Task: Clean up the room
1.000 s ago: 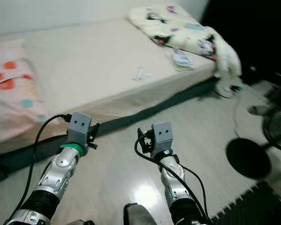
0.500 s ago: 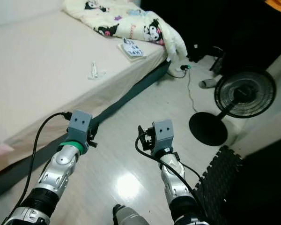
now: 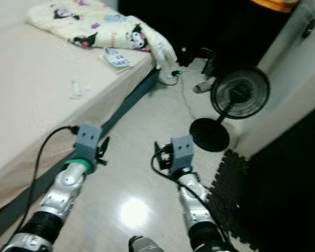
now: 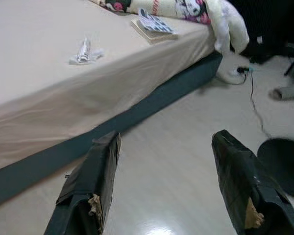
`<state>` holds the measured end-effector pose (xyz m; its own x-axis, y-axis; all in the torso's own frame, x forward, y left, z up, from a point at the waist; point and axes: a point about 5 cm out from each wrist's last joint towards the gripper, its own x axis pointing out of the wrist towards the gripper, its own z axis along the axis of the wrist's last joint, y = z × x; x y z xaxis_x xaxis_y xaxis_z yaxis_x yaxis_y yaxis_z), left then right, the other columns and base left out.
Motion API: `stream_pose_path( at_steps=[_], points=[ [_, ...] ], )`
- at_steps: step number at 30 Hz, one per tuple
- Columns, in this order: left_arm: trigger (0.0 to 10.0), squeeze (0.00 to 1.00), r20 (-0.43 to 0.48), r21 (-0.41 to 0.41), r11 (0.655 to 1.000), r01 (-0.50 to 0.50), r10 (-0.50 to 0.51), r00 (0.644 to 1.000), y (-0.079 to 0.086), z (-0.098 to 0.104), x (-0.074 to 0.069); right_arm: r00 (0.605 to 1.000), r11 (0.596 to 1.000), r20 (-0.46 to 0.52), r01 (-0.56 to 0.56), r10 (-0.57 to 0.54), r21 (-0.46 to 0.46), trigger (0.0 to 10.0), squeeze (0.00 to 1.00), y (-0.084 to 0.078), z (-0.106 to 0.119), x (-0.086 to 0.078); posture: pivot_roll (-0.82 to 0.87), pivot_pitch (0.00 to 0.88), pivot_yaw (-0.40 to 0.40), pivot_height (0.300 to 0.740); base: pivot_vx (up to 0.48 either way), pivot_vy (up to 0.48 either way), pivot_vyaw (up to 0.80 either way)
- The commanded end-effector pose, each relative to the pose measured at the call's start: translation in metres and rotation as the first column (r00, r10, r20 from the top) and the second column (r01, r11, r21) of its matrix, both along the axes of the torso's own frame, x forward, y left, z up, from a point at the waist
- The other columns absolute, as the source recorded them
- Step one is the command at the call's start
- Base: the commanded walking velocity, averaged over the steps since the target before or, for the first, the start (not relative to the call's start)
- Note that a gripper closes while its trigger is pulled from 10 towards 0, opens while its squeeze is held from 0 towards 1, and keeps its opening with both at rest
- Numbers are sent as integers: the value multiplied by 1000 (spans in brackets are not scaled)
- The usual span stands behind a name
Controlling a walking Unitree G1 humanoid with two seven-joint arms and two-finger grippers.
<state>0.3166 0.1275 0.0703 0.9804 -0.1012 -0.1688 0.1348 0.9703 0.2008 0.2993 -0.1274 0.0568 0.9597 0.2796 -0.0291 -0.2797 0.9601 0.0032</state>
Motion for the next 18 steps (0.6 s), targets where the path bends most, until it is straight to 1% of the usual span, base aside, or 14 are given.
stream_pose_path(
  at_steps=[1,3,4,6,8,18],
  points=[
    [10000,0,-26,-3,1000,14,-14,1000,-7,-5,-2,999,1000,-21,24,-24,-13,10000,0,-10,-5,-3,-73,0,-1,740,0,0,-788],
    [10000,0,-27,-2,1000,13,-14,1000,-6,-5,-2,999,1000,-20,24,-25,-13,10000,0,-10,-5,-3,-73,0,-1,740,0,0,-788],
    [10000,0,-20,14,1000,25,-25,999,-7,-4,-2,999,1000,-15,30,-30,-9,10000,0,-11,-4,-1,-68,0,13,740,0,0,-788],
    [10000,0,-15,24,999,32,-31,999,-7,-4,-2,999,999,-12,33,-33,-7,10000,0,-12,-3,-1,-68,0,13,740,0,0,-788],
    [10000,0,-1,45,998,53,-53,999,-7,1,-1,999,999,-8,49,-49,7,10000,0,-11,-2,1,-58,0,38,740,0,0,-788],
    [10000,0,21,65,996,64,-65,998,-1,10,6,998,997,-10,67,-67,39,10000,0,-4,-3,1,-54,0,57,740,0,0,-788]
  ],
)
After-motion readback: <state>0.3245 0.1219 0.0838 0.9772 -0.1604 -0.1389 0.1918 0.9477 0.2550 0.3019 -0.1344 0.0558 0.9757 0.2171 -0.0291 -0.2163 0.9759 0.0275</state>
